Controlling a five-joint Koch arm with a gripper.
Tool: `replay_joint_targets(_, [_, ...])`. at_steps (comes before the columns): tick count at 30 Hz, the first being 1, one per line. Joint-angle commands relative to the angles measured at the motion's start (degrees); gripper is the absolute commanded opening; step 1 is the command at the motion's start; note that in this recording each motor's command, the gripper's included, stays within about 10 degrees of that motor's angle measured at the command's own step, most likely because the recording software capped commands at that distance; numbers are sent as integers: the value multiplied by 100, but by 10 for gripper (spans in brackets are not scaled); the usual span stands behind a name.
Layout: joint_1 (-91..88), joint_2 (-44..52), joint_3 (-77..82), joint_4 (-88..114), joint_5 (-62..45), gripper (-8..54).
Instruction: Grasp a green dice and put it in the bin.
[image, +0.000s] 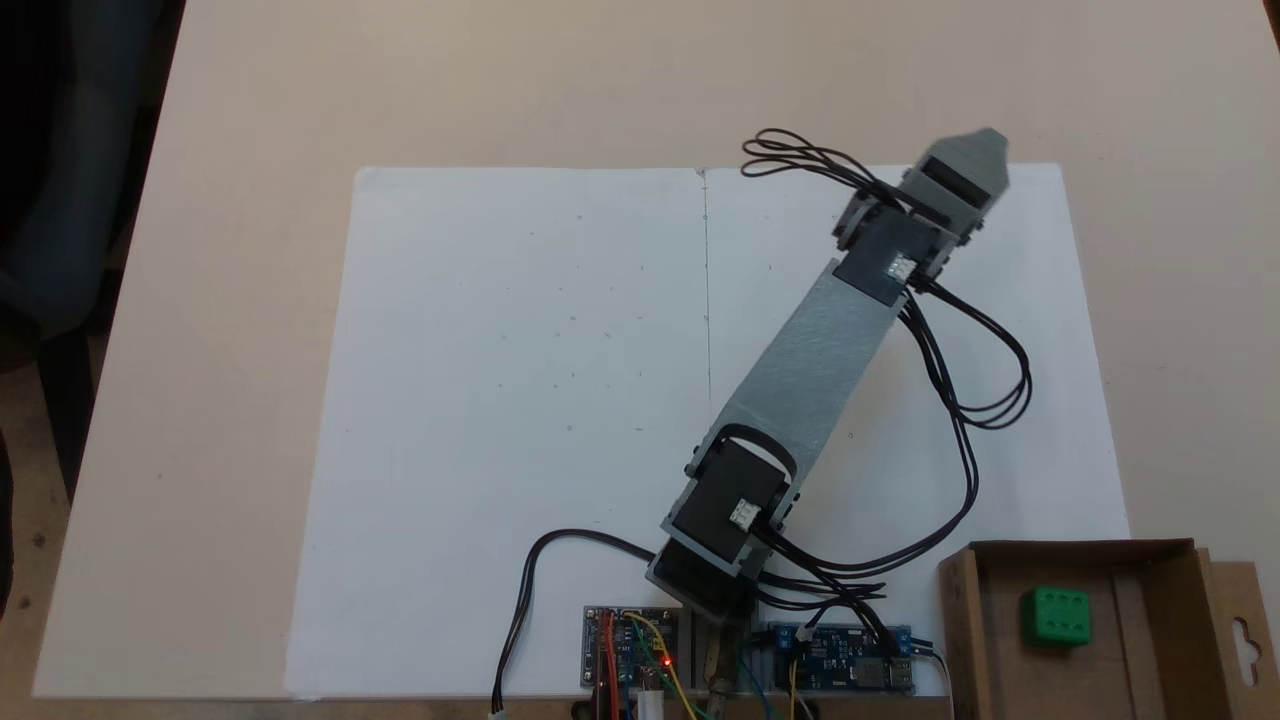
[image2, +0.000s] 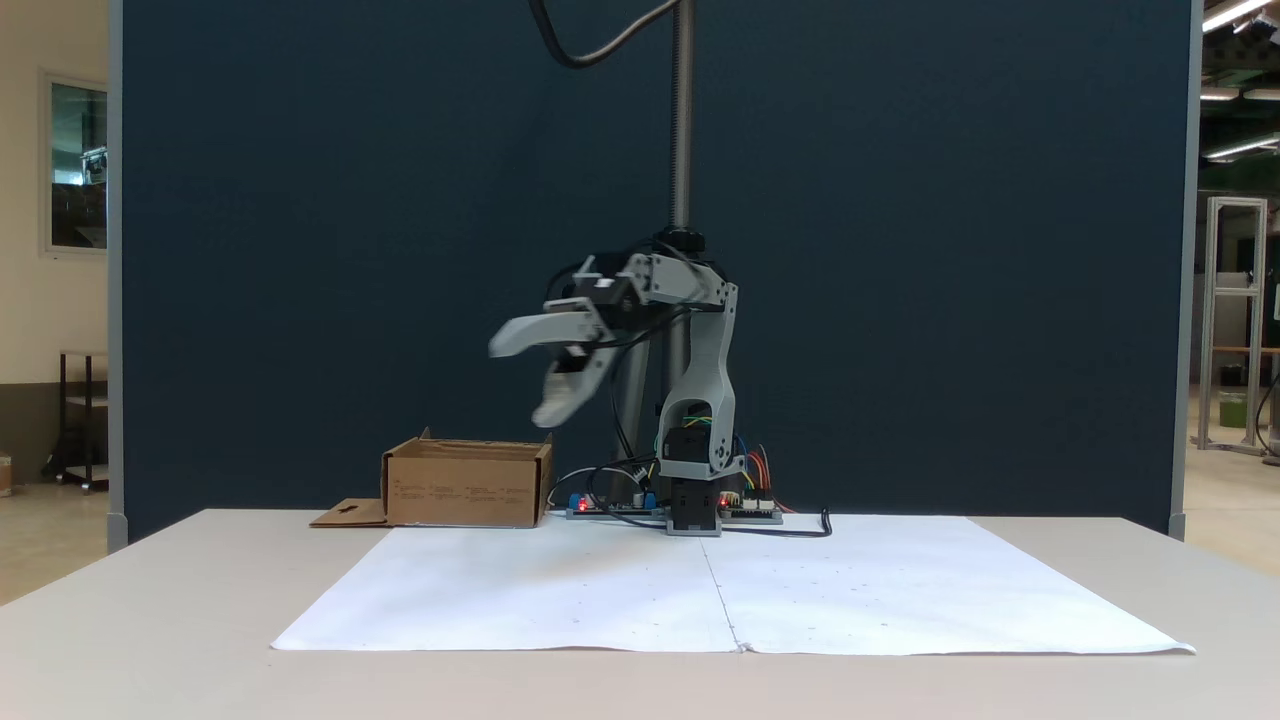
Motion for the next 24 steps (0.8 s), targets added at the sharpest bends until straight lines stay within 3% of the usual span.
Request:
replay_joint_targets(1, [-545, 132, 0, -791, 211, 438])
replay_joint_targets(10, [-2408, 1345, 1450, -2415, 202, 435])
replay_joint_targets(18, [-2610, 2681, 3551, -3786, 229, 448])
replay_joint_targets(24, [-2681, 3076, 5010, -4806, 220, 444])
